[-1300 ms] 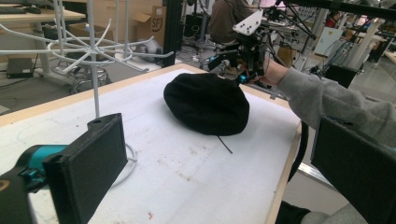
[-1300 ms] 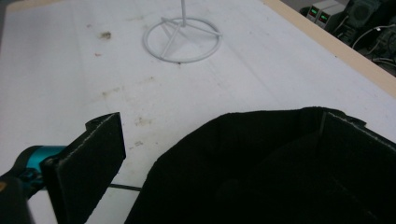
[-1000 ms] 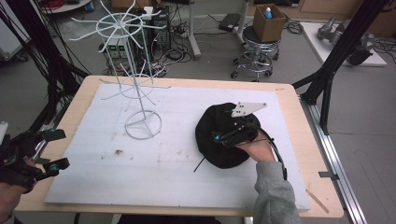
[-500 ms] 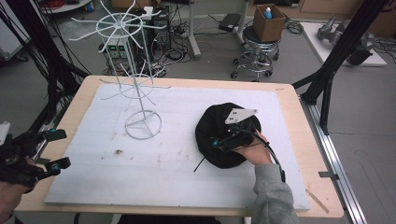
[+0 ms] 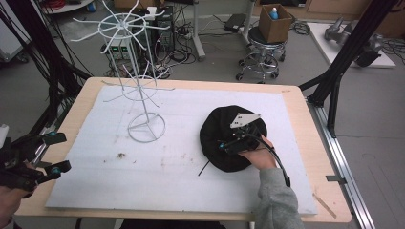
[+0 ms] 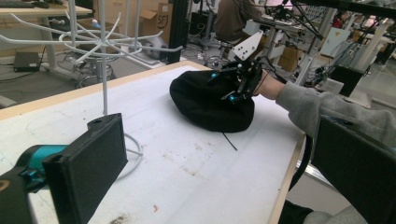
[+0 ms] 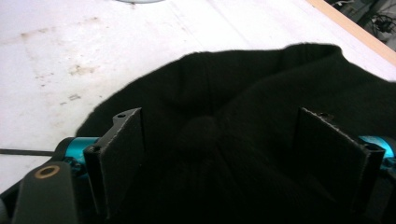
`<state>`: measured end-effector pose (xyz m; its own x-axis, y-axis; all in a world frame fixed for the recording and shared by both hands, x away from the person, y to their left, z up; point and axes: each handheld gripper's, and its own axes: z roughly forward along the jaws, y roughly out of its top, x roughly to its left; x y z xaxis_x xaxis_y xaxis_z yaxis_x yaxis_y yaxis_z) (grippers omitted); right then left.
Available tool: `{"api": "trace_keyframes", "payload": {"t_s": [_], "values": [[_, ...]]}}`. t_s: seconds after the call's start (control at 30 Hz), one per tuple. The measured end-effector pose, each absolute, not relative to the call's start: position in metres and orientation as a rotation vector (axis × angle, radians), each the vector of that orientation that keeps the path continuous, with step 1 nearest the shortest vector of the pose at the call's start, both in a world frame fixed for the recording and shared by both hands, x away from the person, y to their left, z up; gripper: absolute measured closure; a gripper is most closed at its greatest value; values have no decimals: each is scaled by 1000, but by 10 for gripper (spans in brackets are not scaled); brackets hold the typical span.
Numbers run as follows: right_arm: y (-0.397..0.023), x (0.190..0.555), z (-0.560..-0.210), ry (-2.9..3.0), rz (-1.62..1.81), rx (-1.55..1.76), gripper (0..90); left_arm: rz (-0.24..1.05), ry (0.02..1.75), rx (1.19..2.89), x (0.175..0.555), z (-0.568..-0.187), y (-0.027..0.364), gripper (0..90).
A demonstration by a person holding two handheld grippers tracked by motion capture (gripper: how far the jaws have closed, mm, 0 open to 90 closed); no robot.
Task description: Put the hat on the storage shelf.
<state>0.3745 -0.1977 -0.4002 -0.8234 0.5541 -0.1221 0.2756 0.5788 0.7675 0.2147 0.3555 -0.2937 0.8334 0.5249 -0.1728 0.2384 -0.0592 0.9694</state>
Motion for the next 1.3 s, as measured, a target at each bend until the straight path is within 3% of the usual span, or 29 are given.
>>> {"api": "trace_keyframes", "payload": {"t_s": [0.27,0.53,0.63,1.3], "values": [[-202,375,-401,2466,1115,682,253,256,600,1640,213,-293,357,37],[-205,375,-402,2496,1096,688,568,264,608,1624,213,-292,362,37],[-205,374,-400,2479,1078,698,634,263,610,1629,213,-292,361,37],[-212,368,-381,2386,1237,757,684,258,605,1637,213,-293,357,37]]}}
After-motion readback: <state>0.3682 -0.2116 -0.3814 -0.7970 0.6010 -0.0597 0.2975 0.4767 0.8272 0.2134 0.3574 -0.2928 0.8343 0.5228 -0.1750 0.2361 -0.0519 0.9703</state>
